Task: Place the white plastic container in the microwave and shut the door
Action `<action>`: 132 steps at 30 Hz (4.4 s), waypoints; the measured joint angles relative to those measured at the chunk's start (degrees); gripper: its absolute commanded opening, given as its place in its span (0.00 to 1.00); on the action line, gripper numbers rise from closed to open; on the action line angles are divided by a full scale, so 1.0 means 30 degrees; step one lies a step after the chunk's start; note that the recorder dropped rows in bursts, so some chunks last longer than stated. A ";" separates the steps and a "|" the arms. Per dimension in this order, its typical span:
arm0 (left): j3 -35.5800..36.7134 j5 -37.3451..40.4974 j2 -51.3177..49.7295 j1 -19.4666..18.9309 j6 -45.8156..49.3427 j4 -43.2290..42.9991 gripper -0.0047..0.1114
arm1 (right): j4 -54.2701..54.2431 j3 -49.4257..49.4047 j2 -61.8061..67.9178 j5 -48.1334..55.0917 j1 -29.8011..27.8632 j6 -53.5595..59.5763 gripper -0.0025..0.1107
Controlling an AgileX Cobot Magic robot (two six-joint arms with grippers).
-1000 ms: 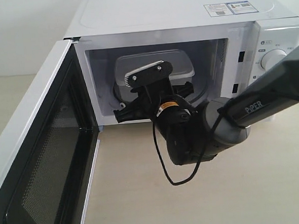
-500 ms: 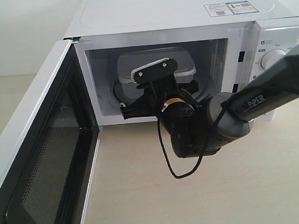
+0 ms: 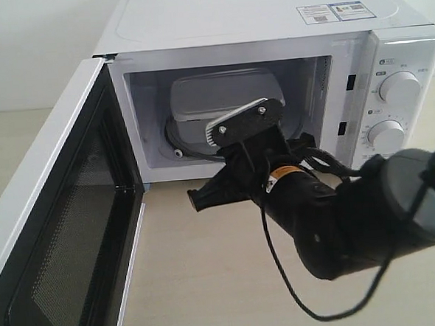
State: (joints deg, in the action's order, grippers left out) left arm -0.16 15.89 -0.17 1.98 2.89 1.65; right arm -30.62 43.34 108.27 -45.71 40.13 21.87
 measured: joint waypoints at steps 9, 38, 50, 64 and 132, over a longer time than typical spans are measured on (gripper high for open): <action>0.0000 0.0000 0.0000 0.0000 0.0000 0.0000 0.07 | -0.0084 -0.2771 -0.4834 0.4683 0.1240 0.0000 0.02; 0.0000 0.0000 0.0000 0.0000 0.0000 0.0000 0.07 | -0.0175 -0.2852 -0.8626 1.2242 0.1257 -0.0510 0.02; 0.0000 0.0000 0.0000 0.0000 0.0000 0.0000 0.07 | -0.0212 -0.4604 -1.4013 1.2555 0.1257 0.0213 0.02; 0.0000 0.0000 0.0000 0.0000 0.0000 0.0000 0.07 | -0.0949 -1.4205 -2.8906 1.2423 -0.1758 -0.0377 0.02; 0.0000 0.0000 0.0000 0.0000 0.0000 0.0000 0.07 | 1.2213 -1.4465 -3.6008 2.2165 -1.1553 -1.0944 0.02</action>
State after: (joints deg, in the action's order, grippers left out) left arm -0.16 15.89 -0.17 1.98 2.89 1.65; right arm 6.02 -0.05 0.25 20.79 5.47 -10.96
